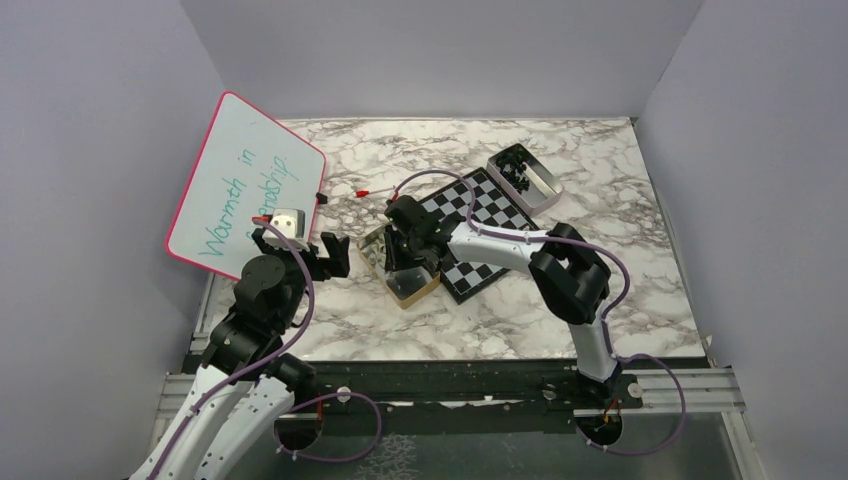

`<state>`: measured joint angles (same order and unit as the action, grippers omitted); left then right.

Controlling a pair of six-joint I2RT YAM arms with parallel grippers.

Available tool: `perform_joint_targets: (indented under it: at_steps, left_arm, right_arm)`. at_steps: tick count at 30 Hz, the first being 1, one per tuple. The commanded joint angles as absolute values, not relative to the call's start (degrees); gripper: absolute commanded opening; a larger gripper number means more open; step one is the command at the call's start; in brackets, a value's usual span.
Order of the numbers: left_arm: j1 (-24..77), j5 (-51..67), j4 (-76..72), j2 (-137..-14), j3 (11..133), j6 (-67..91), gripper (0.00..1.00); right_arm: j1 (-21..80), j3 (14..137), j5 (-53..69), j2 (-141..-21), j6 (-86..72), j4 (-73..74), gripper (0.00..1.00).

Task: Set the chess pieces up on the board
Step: Pick up the chess piece from the storage box.

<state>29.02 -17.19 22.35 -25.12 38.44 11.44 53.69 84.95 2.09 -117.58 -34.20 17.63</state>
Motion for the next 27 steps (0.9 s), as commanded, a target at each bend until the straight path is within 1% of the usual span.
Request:
perform_joint_targets:
  at_steps: [1,14,19,27]
  left_arm:
    - [29.4,-17.7,21.3,-25.0,38.3,11.3,0.99]
    - [29.3,-17.7,21.3,-24.9,38.3,11.2,0.99]
    - [29.3,-17.7,21.3,-24.9,38.3,11.2,0.99]
    - [29.3,-17.5,21.3,-24.8,38.2,11.3,0.99]
  right_arm:
    - [54.3,84.2,3.2,-118.6,-36.3,17.1,0.3]
    - [54.8,85.0,3.1,-119.8,-37.7,17.6,0.3]
    - [54.8,84.9,2.9,-119.5,-37.9,17.6,0.22]
    - [54.8,86.1,1.9,-117.8,-36.1,20.3,0.16]
